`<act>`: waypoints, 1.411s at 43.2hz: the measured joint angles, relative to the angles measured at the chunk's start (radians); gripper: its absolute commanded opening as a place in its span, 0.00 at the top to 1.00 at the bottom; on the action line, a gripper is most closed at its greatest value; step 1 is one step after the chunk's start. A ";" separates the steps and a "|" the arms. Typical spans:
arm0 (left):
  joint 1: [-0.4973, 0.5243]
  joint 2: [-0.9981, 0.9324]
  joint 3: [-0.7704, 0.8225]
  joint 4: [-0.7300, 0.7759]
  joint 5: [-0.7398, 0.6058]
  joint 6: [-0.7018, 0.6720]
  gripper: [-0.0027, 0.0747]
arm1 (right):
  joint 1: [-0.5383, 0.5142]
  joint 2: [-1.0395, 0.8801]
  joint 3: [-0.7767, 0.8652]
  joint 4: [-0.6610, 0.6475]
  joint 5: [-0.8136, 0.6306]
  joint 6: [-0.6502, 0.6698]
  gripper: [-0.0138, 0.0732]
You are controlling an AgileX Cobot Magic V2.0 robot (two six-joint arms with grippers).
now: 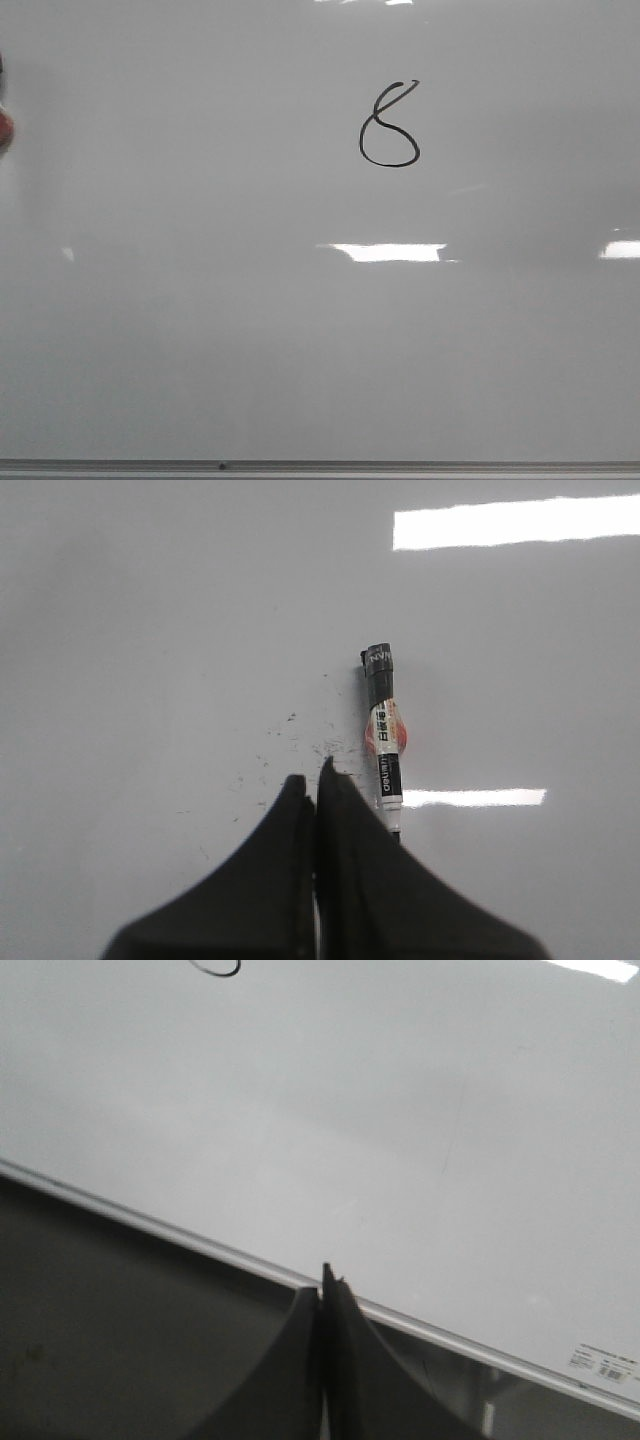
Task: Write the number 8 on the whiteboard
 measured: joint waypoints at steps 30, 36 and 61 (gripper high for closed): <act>0.000 0.000 0.000 0.000 0.000 0.000 0.99 | -0.349 -0.326 0.669 0.117 -0.840 0.000 0.96; 0.000 0.000 0.000 0.000 0.000 0.000 0.99 | -0.349 -0.326 0.681 0.118 -0.894 0.000 0.96; 0.000 0.000 0.000 0.000 0.000 0.000 0.99 | -0.349 -0.326 0.681 0.081 -0.917 0.000 0.96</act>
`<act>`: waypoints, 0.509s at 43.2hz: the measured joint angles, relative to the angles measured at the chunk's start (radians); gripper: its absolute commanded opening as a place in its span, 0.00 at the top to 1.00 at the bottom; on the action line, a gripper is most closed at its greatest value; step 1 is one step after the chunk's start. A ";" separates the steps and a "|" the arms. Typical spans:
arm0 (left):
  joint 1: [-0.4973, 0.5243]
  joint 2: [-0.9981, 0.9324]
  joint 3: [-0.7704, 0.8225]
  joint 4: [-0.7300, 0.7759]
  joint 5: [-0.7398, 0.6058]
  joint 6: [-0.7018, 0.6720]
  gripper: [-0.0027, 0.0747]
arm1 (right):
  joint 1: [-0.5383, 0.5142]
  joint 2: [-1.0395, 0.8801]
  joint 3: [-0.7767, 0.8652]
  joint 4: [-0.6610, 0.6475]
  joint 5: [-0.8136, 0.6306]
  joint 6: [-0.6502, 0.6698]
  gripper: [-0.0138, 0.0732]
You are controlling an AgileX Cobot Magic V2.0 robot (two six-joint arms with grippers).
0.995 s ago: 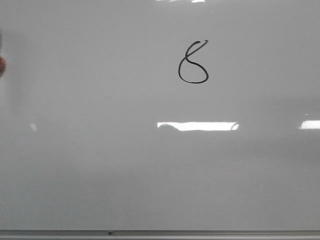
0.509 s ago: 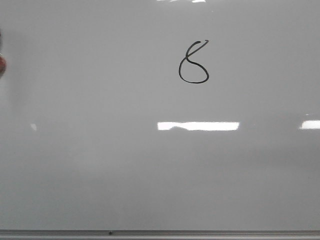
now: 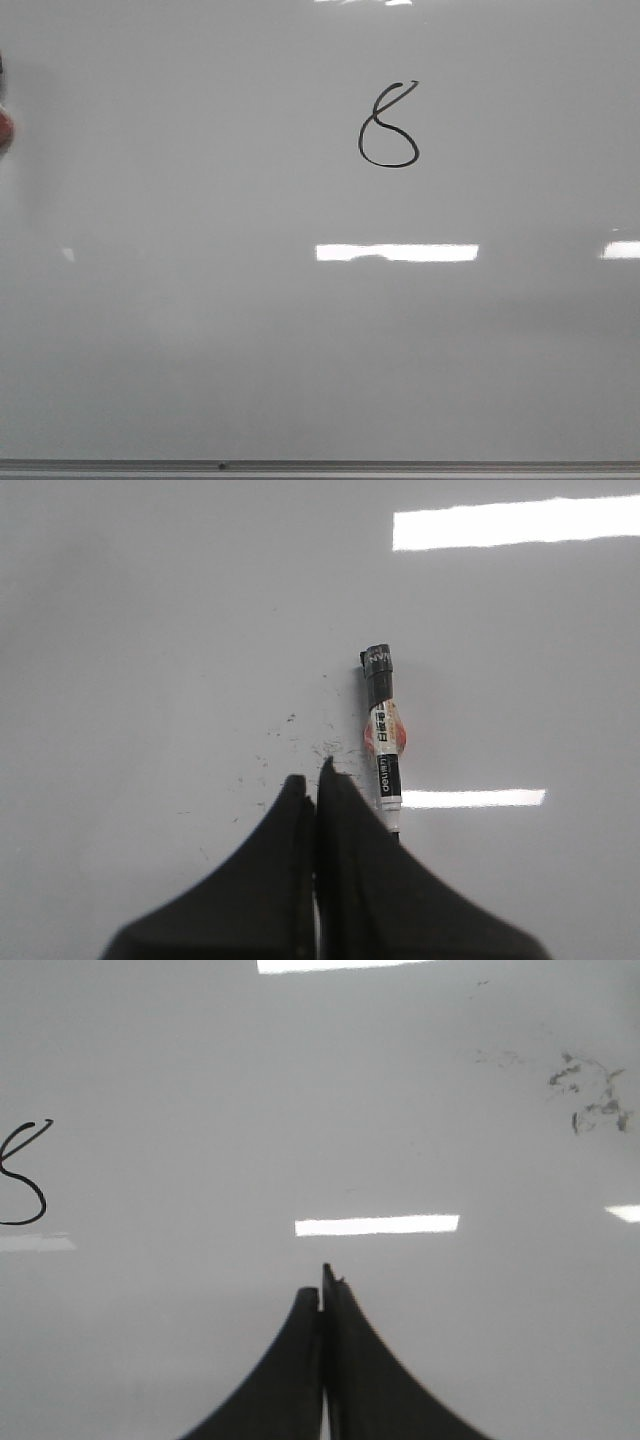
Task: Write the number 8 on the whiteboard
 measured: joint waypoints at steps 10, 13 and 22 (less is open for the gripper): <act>0.000 0.000 0.000 0.000 0.000 0.000 0.99 | 0.000 -0.001 0.000 -0.064 -0.011 0.043 0.96; 0.000 0.000 0.000 0.000 0.000 0.000 0.99 | 0.000 -0.001 0.000 -0.064 -0.011 0.057 0.96; 0.000 0.000 0.000 0.000 0.000 0.000 0.99 | 0.000 -0.001 0.000 -0.065 -0.011 0.074 0.96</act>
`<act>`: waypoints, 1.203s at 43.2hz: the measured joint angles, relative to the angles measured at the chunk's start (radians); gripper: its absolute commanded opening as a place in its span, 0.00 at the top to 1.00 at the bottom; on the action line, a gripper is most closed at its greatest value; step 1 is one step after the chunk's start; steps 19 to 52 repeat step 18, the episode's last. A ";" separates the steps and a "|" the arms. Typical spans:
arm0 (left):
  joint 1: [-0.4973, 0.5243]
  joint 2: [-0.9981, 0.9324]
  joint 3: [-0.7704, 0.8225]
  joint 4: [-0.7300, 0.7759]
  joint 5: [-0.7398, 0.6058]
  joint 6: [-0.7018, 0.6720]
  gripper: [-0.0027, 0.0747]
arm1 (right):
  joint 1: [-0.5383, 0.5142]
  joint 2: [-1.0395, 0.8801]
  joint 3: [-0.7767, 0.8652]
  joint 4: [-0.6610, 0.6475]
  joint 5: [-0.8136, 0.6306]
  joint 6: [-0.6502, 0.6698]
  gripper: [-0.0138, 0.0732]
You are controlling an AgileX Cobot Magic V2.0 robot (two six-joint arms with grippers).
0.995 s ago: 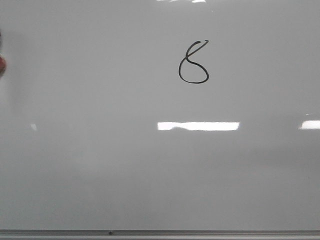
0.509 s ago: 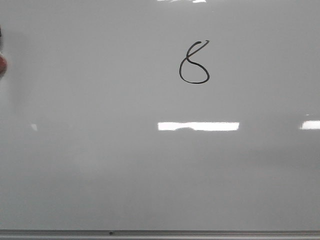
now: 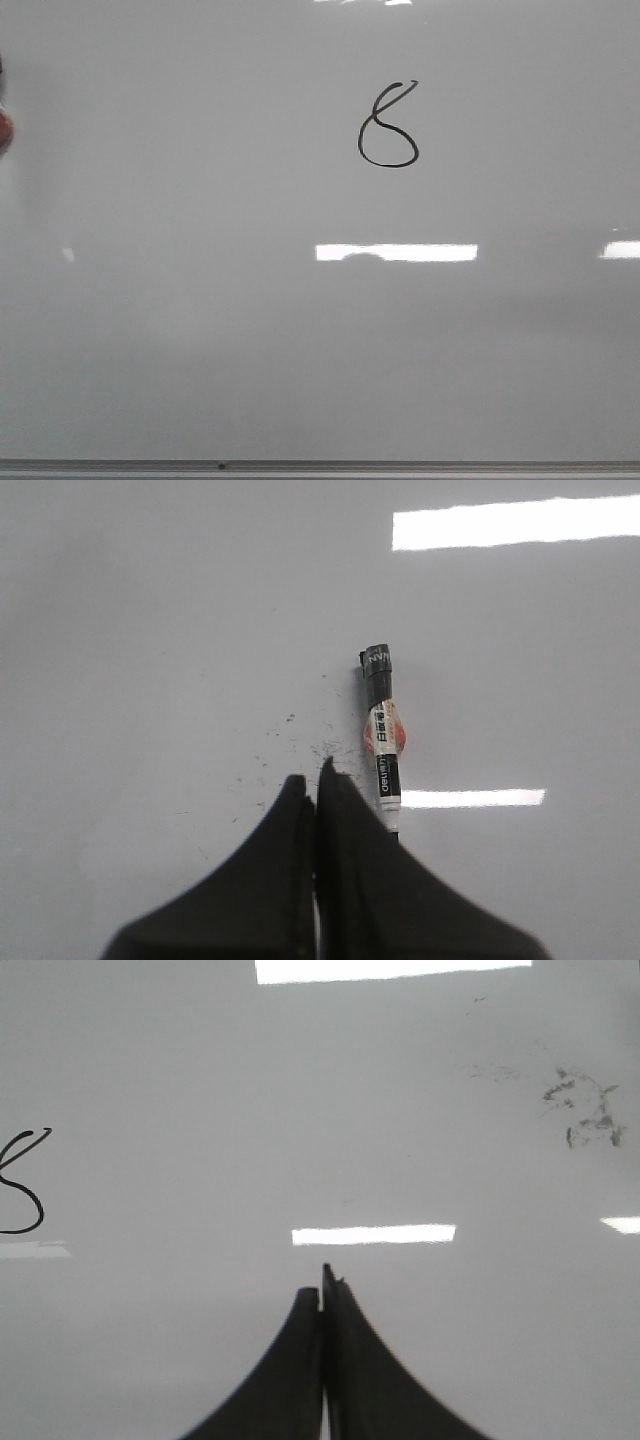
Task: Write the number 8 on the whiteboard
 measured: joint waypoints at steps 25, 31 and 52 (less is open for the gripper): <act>0.000 0.000 0.000 0.000 0.000 0.000 0.99 | 0.000 0.000 0.000 -0.002 0.000 0.005 0.96; 0.000 0.000 0.000 0.000 0.000 0.000 0.99 | 0.000 0.000 0.000 -0.002 0.000 0.005 0.96; 0.000 0.000 0.000 0.000 0.000 0.000 0.99 | 0.000 0.000 0.000 -0.002 0.000 0.005 0.96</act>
